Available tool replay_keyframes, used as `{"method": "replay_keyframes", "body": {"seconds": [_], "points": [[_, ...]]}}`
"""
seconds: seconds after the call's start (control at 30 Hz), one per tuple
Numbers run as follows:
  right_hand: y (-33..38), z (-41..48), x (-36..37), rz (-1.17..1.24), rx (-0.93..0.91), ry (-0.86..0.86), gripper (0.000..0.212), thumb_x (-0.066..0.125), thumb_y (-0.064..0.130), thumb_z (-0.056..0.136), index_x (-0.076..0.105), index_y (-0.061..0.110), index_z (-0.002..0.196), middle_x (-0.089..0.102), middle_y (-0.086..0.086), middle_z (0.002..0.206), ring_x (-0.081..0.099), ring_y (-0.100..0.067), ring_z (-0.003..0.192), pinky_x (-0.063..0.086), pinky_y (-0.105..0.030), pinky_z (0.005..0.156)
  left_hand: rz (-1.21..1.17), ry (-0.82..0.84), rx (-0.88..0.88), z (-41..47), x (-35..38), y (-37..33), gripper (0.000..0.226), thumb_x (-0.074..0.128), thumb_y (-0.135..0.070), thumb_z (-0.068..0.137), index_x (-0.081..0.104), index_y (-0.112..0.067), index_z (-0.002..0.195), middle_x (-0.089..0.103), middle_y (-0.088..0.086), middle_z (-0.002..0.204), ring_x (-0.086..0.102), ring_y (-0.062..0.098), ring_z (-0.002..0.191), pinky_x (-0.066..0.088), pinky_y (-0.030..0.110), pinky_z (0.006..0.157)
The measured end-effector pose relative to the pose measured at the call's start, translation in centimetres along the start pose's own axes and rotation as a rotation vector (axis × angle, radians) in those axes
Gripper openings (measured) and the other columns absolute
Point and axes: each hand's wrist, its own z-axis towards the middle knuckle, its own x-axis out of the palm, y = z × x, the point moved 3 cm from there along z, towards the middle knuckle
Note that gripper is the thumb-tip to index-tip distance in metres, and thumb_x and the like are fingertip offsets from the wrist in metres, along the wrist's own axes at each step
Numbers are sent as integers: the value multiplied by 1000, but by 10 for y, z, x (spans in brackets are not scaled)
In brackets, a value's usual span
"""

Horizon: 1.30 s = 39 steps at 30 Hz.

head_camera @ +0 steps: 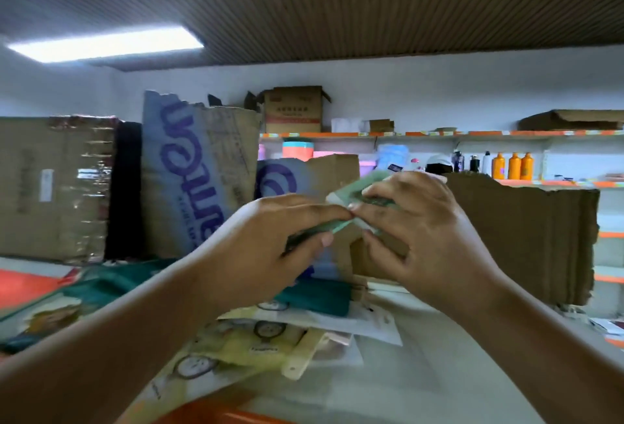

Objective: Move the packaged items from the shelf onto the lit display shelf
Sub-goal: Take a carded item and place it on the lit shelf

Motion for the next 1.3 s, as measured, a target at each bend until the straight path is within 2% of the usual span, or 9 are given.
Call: {"method": "replay_keyframes", "body": {"seconds": [0.1, 0.2, 0.3, 0.43, 0.7, 0.87, 1.03, 1.2, 1.3], "points": [[32, 16, 4, 56, 51, 63, 41, 55, 44, 91, 70, 25, 123, 55, -1, 133, 47, -24, 126, 42, -47, 108, 141, -39, -18, -22, -20, 7, 40, 43, -35, 103, 55, -38, 141, 51, -22, 99, 56, 1, 87, 53, 26, 80], [72, 43, 16, 60, 197, 111, 54, 51, 56, 85, 62, 28, 131, 42, -1, 144, 36, -22, 134, 40, -46, 109, 320, -97, -27, -51, -46, 27, 42, 40, -33, 101, 59, -26, 138, 58, -8, 110, 61, 13, 91, 57, 37, 83], [112, 73, 37, 174, 290, 164, 63, 48, 68, 80, 48, 40, 136, 37, 10, 144, 37, -15, 131, 42, -47, 108, 472, -106, -42, -84, -81, 56, 42, 44, -31, 96, 65, -21, 131, 63, -2, 105, 63, 18, 85, 59, 37, 75], [183, 118, 72, 297, 209, 183, 56, 63, 59, 83, 54, 39, 135, 39, 16, 146, 38, -12, 133, 41, -44, 109, 640, 20, -84, -139, -128, 103, 45, 38, -32, 97, 51, -24, 139, 66, -1, 109, 63, 23, 92, 55, 42, 79], [351, 204, 131, 436, 134, 129, 44, 69, 47, 89, 61, 43, 132, 41, 12, 150, 31, -17, 136, 28, -30, 111, 673, 8, -271, -276, -240, 178, 50, 49, -17, 90, 61, -24, 138, 59, -4, 143, 66, 20, 111, 56, 41, 91], [458, 222, 177, 652, 62, 85, 40, 61, 49, 83, 71, 38, 121, 56, 4, 137, 43, -23, 128, 35, -38, 109, 612, 66, -343, -358, -302, 205, 48, 61, -15, 91, 63, -26, 138, 61, -10, 142, 64, 15, 115, 56, 35, 94], [533, 229, 220, 926, 71, 61, 33, 72, 36, 84, 75, 30, 117, 59, 2, 132, 46, -20, 130, 40, -35, 107, 596, 84, -495, -419, -337, 226, 50, 67, -5, 90, 65, -24, 136, 62, -9, 139, 58, 12, 122, 52, 30, 101], [579, 225, 265, 1073, 98, 138, 31, 78, 25, 85, 74, 30, 115, 56, 4, 137, 44, -14, 132, 38, -31, 106, 699, 177, -556, -452, -336, 242, 54, 76, 1, 82, 66, -15, 133, 68, -2, 132, 58, 15, 108, 54, 25, 90], [599, 218, 299, 1099, 112, 190, 32, 80, 22, 82, 75, 28, 113, 57, 1, 136, 49, -17, 128, 33, -22, 104, 719, 254, -579, -476, -326, 261, 63, 82, 1, 74, 67, -17, 132, 68, -5, 131, 53, 10, 106, 42, 17, 90]]}}
